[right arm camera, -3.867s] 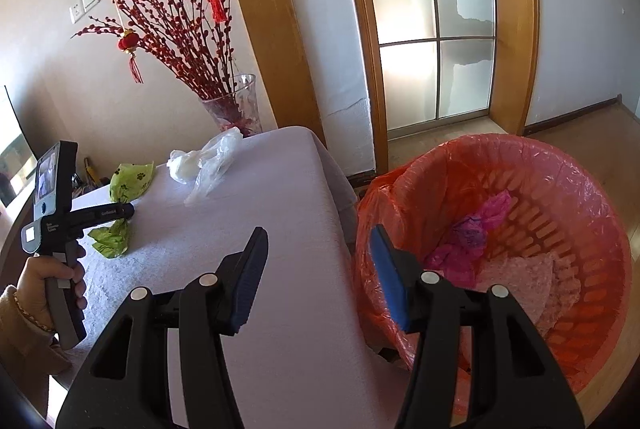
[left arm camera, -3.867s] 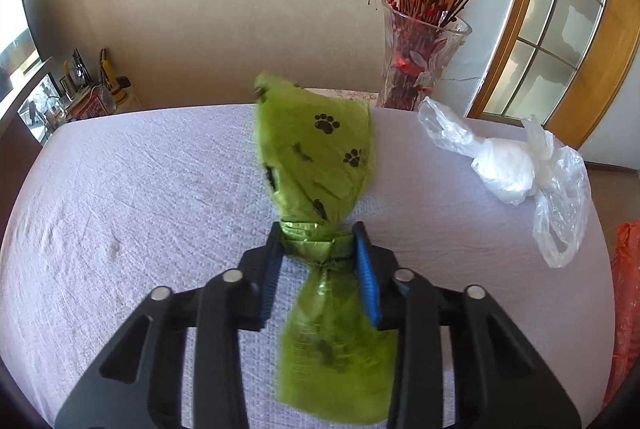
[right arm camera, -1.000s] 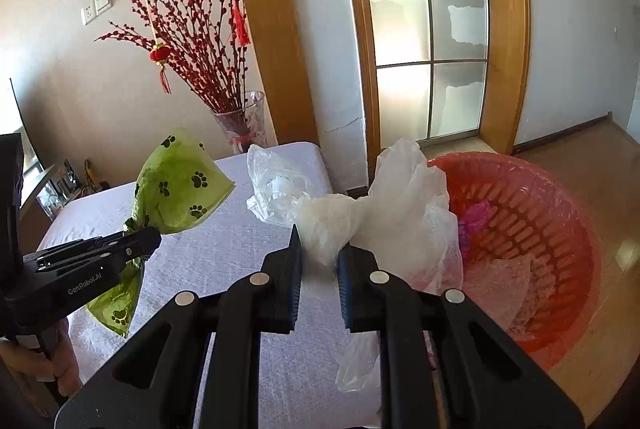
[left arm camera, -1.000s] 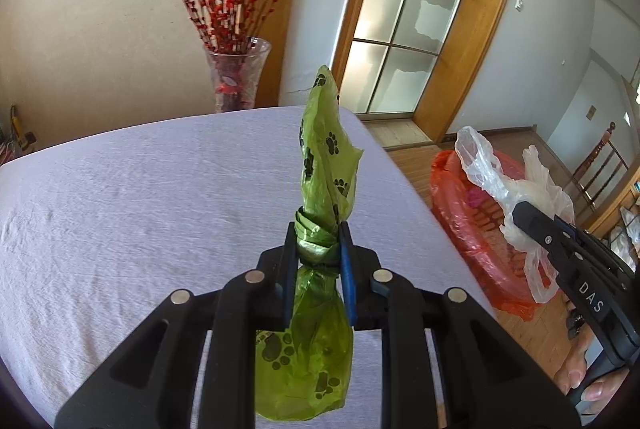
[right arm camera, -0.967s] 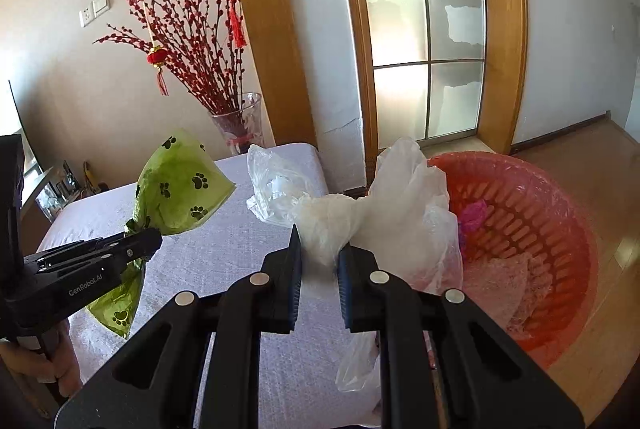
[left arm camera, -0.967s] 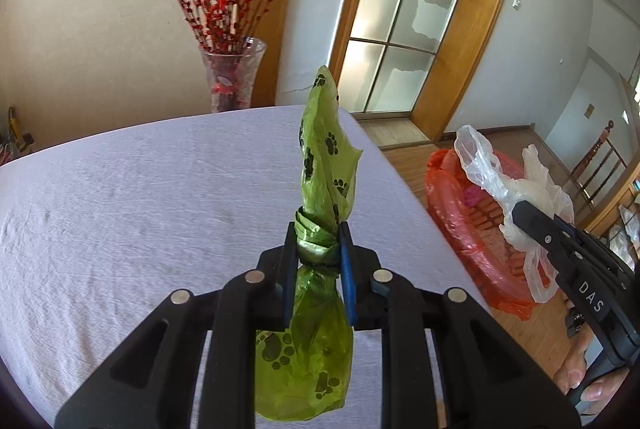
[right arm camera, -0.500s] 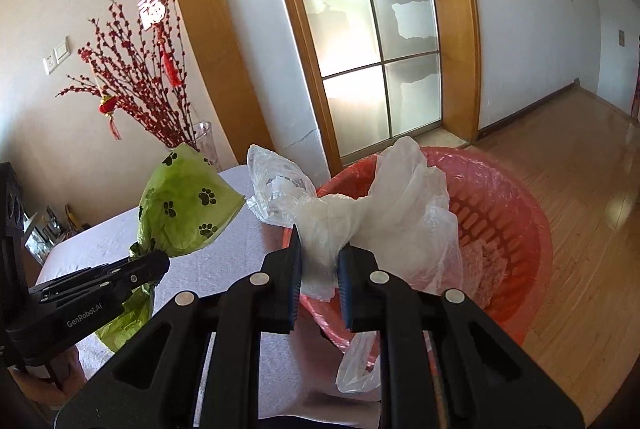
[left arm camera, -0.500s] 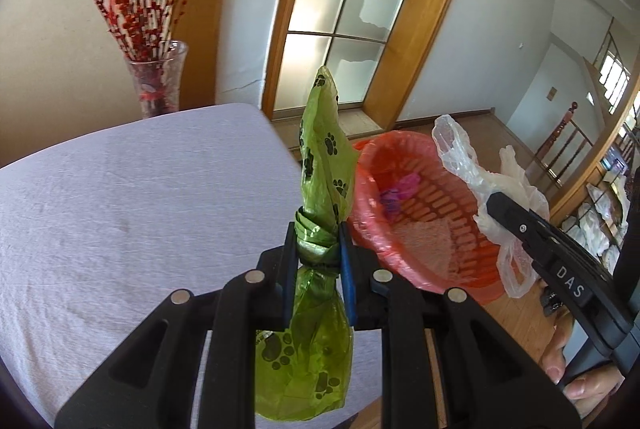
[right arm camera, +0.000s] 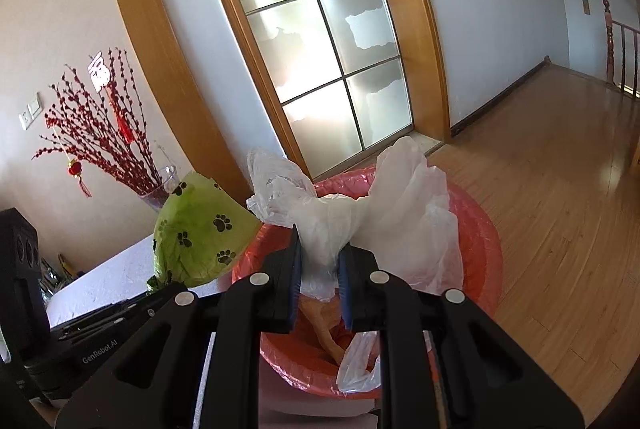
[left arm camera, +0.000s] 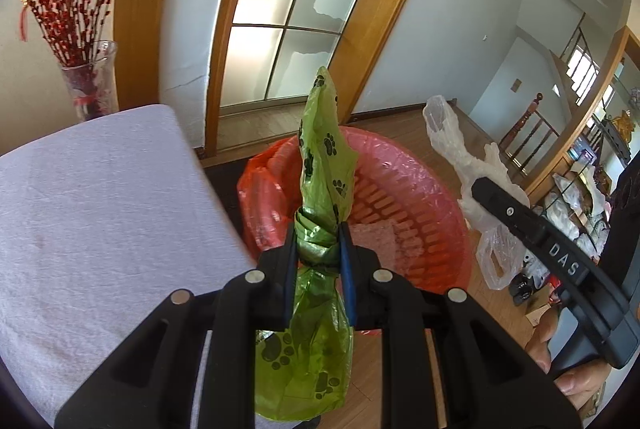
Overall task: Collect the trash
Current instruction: 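Open both tools over the red basket to drop the bags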
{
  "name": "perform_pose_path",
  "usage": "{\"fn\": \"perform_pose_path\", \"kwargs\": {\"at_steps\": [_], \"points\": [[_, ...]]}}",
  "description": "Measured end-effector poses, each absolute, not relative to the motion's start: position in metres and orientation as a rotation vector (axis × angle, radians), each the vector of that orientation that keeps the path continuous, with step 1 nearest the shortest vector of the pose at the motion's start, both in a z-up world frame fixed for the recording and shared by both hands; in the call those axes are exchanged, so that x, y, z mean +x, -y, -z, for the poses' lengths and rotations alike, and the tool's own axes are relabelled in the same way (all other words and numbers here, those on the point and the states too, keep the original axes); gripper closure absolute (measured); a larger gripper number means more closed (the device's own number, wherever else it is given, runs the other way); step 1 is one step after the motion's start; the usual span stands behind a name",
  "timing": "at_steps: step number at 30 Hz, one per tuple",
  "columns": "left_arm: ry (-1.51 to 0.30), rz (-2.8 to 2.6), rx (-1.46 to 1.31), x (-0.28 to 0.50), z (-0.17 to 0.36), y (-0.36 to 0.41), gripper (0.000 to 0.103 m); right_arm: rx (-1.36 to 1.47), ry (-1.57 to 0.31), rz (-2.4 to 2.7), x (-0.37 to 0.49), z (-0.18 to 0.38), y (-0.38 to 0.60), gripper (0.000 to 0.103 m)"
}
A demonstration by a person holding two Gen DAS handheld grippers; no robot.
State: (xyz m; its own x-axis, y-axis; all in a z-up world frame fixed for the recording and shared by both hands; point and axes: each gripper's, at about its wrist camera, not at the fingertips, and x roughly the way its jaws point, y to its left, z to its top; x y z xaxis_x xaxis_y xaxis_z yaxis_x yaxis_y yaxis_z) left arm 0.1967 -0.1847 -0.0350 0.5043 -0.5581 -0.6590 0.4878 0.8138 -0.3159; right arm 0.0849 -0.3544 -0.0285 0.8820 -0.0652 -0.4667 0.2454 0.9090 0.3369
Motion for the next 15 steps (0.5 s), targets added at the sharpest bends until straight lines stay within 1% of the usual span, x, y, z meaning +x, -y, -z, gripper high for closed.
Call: {"fn": "perform_pose_path", "kwargs": {"at_steps": [8,11,13,14,15], "points": [[-0.850,0.700,-0.109,0.207,0.044,0.220,0.083,0.524,-0.413,0.179,0.090,0.026,0.386,0.086],[-0.853,0.723,-0.113,0.212,0.049,0.234,0.082,0.581,-0.407,0.167,0.095,0.029,0.397,0.083],[-0.860,0.724,-0.118,0.216,0.053,0.241,0.078,0.619,-0.409,0.150,0.100,0.032,0.404,0.073],[-0.870,0.722,-0.123,0.219,0.056,0.244,0.073,0.634,-0.415,0.144,0.102,0.035,0.407,0.063],[-0.878,0.719,-0.128,0.220,0.058,0.245,0.068,0.645,-0.416,0.143,0.103,0.036,0.409,0.057]]}}
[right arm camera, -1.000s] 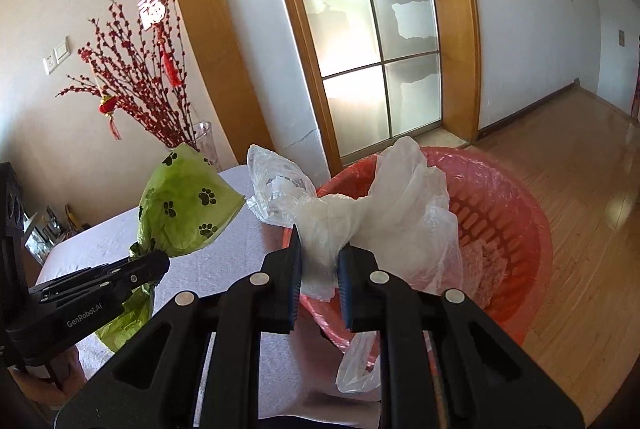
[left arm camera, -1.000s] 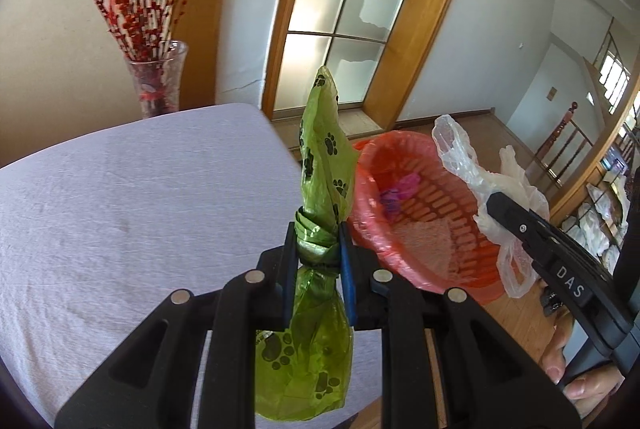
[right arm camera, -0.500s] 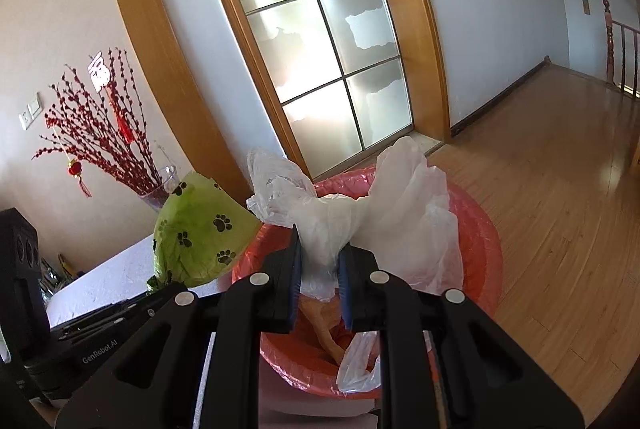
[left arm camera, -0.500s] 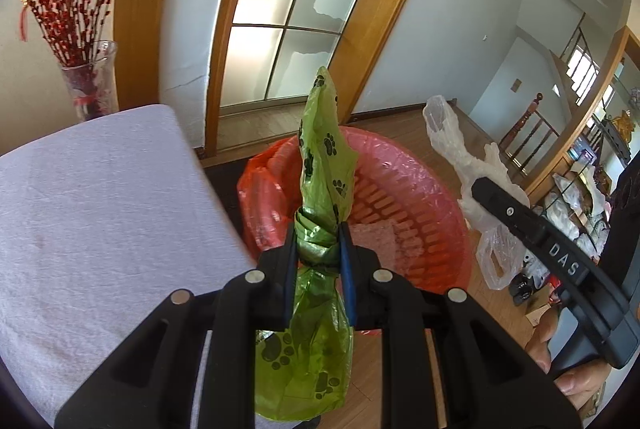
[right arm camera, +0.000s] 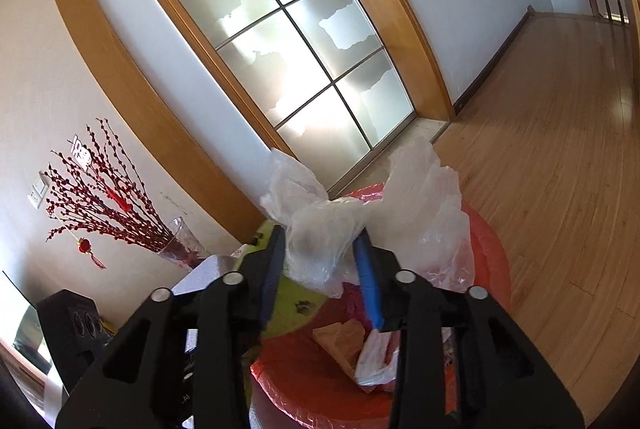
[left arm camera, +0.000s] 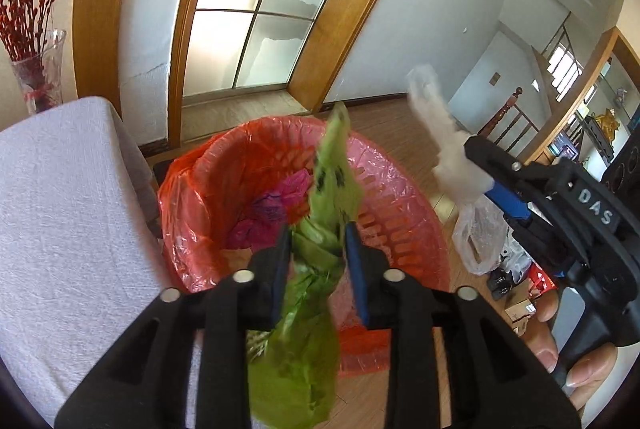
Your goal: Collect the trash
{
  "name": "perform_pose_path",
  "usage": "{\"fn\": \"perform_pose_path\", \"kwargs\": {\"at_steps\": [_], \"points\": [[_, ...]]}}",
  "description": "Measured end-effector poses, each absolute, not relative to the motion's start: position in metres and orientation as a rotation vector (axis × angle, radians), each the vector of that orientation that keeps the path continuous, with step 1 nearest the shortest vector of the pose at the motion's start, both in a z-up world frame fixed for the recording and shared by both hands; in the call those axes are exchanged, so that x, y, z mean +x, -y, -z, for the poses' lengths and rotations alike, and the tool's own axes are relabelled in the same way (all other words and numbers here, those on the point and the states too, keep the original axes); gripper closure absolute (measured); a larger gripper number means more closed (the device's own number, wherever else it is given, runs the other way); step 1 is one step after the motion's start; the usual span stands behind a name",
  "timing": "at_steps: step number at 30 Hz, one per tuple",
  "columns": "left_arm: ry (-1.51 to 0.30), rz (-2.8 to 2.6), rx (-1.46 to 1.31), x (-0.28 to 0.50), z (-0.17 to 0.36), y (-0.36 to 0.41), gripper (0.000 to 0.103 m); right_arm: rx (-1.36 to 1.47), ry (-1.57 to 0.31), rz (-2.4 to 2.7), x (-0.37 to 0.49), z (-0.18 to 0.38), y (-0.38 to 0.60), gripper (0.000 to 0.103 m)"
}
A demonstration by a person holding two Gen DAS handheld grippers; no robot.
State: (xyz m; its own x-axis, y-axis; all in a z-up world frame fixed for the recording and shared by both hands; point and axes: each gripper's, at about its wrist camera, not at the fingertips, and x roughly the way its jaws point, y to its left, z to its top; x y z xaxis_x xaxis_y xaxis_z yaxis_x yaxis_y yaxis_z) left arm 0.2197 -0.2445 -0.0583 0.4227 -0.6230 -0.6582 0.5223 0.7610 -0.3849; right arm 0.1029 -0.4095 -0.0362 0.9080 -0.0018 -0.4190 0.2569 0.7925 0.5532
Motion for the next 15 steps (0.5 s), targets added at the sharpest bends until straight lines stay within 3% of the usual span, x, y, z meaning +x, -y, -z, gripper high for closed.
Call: {"fn": "perform_pose_path", "kwargs": {"at_steps": [10,13,15], "points": [[-0.897,0.642,-0.165,0.218,0.072,0.214,0.057,0.628,-0.438,0.159,0.088,0.041,0.406,0.044],[-0.842,0.602,-0.153,0.205,0.064,0.199,0.045,0.539,-0.440,0.190,0.078,0.033,0.390,0.027],[-0.794,0.570,-0.145,0.194,0.056,0.185,0.035,0.469,-0.432,0.213,0.071,0.028,0.378,0.011]]}}
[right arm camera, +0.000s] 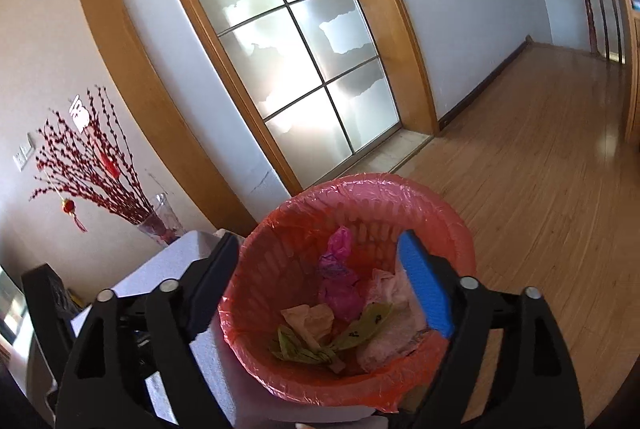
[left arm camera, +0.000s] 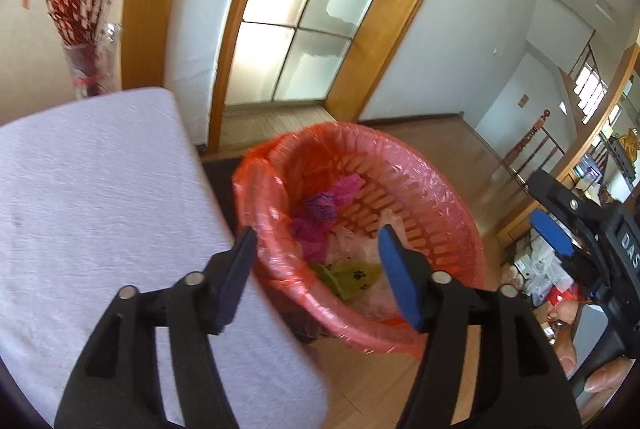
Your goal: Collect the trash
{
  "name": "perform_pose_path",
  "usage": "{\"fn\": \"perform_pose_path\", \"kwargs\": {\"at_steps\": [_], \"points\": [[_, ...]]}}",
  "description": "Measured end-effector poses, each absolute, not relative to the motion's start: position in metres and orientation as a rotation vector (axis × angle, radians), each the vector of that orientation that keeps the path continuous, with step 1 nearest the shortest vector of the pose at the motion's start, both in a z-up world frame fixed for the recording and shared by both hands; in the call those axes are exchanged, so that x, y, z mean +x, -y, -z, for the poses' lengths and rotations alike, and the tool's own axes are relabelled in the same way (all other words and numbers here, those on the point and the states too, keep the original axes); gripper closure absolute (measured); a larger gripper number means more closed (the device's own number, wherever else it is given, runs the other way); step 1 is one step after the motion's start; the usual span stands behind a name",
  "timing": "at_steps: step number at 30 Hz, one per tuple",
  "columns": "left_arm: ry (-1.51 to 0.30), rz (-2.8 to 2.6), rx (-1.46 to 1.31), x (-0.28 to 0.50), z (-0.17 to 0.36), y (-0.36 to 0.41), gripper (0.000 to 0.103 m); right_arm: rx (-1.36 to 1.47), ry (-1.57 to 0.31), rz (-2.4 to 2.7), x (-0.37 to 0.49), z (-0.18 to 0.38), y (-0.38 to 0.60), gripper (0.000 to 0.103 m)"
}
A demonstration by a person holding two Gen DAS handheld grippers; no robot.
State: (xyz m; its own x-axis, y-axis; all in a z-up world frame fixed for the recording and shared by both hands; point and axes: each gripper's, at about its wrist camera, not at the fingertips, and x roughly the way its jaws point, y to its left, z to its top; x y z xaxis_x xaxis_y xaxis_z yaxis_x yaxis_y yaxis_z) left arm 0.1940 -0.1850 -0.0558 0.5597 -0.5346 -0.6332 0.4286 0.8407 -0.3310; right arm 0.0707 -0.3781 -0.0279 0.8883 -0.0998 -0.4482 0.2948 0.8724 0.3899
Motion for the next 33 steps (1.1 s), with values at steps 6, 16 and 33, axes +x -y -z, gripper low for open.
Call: {"fn": "perform_pose_path", "kwargs": {"at_steps": [6,16,33], "points": [[-0.645,0.449,-0.097,0.156,0.029,0.134,0.011,0.261,-0.391,0.265,0.044,0.015,0.326,0.002],[-0.471,0.140,0.094,0.082,0.006,0.057,0.004,0.096,-0.349,0.340,-0.001,0.013,0.266,0.002],[-0.416,0.040,0.021,0.007,-0.001,0.008,0.004,0.039,-0.332,0.299,-0.051,0.021,0.218,0.002]]}}
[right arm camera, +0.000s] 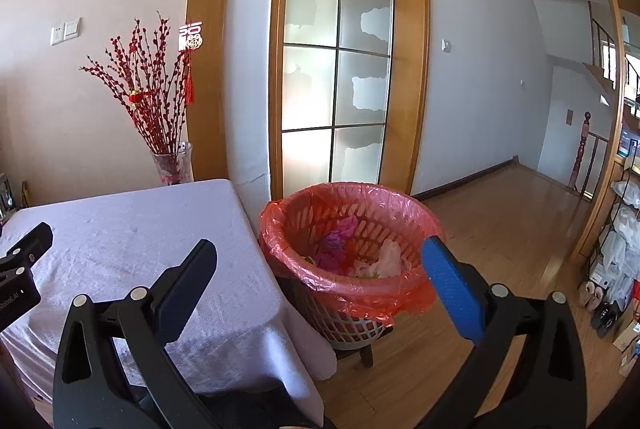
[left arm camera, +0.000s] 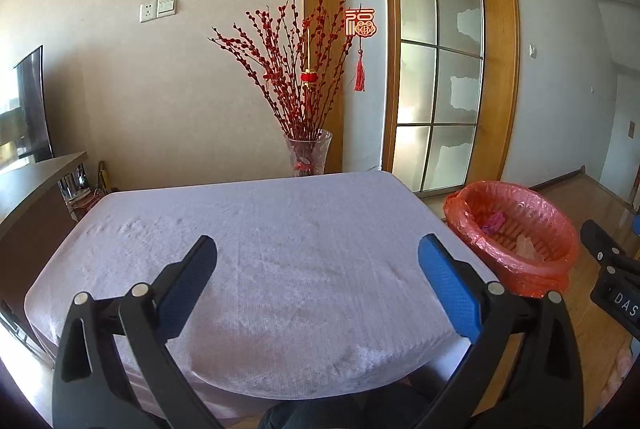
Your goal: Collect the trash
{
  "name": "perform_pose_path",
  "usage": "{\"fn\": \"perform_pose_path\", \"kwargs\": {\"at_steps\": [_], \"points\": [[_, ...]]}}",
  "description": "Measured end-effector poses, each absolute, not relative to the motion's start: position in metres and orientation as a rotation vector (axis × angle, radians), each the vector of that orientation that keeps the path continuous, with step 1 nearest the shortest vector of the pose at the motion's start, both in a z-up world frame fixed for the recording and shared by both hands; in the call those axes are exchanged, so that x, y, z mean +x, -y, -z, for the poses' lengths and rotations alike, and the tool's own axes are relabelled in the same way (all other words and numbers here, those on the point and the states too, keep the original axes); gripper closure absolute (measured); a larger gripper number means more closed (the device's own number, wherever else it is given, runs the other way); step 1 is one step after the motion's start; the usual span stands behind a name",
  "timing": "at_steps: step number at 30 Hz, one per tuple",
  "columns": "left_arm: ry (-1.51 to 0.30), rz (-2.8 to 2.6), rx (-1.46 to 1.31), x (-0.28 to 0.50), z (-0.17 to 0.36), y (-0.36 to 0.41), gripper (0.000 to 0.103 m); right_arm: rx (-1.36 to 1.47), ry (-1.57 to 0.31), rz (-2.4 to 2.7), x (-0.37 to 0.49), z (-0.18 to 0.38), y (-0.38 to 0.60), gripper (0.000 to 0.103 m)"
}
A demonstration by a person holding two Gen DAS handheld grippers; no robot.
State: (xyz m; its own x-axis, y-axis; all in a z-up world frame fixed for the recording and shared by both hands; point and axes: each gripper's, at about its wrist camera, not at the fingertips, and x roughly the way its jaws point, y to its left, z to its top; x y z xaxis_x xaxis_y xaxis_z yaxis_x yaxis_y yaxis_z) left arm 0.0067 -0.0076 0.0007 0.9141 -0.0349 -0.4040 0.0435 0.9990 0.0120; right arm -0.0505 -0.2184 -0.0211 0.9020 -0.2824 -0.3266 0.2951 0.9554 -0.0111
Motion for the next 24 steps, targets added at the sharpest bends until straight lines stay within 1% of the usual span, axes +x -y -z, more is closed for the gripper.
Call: {"fn": "perform_pose_path", "kwargs": {"at_steps": [11,24], "points": [[-0.413,0.036,-0.004,-0.009,0.002,0.003,0.004,0.023,-0.357,0.338,-0.067,0.032,0.217,0.002],[-0.415,0.048,0.003,-0.010,0.004,0.009,0.004,0.043,-0.368,0.358,-0.074,0.037,0.227,0.002]]}}
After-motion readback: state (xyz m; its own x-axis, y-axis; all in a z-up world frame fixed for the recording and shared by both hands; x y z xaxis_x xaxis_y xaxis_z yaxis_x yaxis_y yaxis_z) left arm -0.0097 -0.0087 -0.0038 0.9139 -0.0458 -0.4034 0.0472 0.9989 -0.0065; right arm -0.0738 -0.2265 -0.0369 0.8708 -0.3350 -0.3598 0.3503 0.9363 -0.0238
